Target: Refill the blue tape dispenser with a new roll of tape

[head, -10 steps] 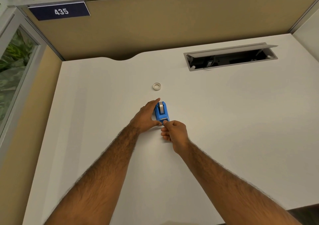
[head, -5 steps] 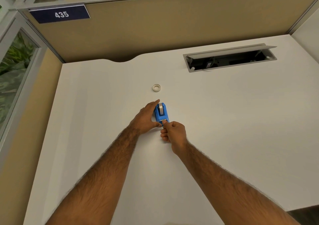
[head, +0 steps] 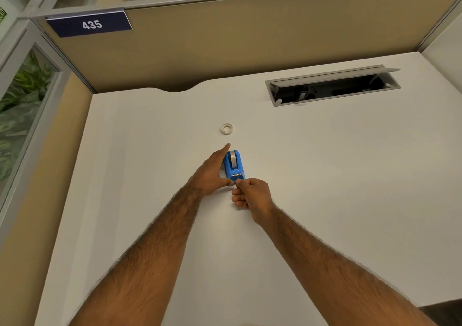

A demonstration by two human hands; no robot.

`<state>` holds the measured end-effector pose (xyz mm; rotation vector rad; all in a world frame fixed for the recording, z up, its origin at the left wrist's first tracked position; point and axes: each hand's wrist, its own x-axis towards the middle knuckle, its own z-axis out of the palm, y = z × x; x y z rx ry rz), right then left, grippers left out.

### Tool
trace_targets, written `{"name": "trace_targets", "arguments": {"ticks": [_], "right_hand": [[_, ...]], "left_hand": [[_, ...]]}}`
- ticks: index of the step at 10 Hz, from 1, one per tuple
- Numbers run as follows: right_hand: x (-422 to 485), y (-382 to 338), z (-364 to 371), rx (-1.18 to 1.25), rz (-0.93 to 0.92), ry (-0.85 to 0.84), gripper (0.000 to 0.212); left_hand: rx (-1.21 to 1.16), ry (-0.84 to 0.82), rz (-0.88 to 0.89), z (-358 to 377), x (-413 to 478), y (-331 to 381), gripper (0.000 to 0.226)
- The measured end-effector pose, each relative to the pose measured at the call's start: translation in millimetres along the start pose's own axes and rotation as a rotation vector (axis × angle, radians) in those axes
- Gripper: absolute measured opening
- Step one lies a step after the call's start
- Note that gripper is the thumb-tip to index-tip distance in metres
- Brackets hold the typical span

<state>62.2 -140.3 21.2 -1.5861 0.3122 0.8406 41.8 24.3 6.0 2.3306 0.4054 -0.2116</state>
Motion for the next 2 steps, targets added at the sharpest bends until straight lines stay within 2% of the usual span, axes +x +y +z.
{"name": "trace_targets", "arguments": {"ticks": [2], "right_hand": [[-4.5, 1.6, -3.3, -0.033, 0.04, -0.052, 0.017]], "left_hand": [[-0.002, -0.009, -0.042, -6.1, -9.2, -5.5, 0.115]]}}
